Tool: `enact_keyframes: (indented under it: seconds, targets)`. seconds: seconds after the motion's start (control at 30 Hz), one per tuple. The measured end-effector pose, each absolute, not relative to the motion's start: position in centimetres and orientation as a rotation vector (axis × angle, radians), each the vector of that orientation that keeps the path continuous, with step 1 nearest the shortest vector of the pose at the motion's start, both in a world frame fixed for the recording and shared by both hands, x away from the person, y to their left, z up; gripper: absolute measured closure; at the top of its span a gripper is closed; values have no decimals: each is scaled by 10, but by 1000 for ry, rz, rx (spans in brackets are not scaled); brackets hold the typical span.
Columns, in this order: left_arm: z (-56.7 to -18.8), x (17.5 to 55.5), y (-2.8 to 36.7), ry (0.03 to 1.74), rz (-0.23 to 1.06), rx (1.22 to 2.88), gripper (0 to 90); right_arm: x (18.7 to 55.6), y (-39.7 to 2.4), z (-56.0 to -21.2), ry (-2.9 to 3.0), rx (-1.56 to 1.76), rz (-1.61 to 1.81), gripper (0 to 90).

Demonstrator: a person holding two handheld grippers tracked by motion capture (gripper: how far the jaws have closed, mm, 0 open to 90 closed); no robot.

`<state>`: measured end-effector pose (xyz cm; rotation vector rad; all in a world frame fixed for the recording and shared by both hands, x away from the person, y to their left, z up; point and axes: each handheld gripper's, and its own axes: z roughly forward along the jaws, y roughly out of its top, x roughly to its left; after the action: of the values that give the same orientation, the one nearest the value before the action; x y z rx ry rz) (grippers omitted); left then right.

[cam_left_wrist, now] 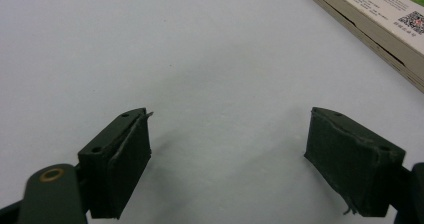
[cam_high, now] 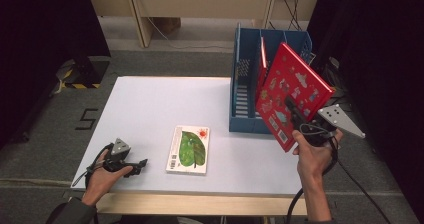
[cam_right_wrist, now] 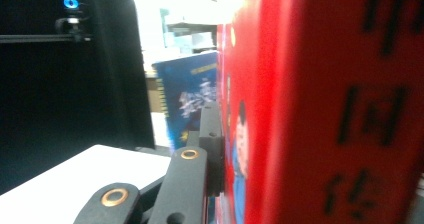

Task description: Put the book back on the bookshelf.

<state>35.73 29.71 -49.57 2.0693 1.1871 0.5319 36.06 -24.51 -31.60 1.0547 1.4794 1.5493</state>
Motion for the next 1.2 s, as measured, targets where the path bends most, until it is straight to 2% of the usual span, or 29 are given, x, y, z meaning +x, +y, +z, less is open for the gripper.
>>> enact_keyframes:
  seconds: [0.3,0.5,1.2]
  targets:
    - [-496,358,298,1191,528,2072,169,390,-250,-312,1451,1102,1465,795]
    - [-495,357,299,1189,530,2071,169,422,-244,-313,1425,1146,1436,794]
    - [-495,354,297,1176,529,2081,170,493,-226,-323,1372,1235,1358,794]
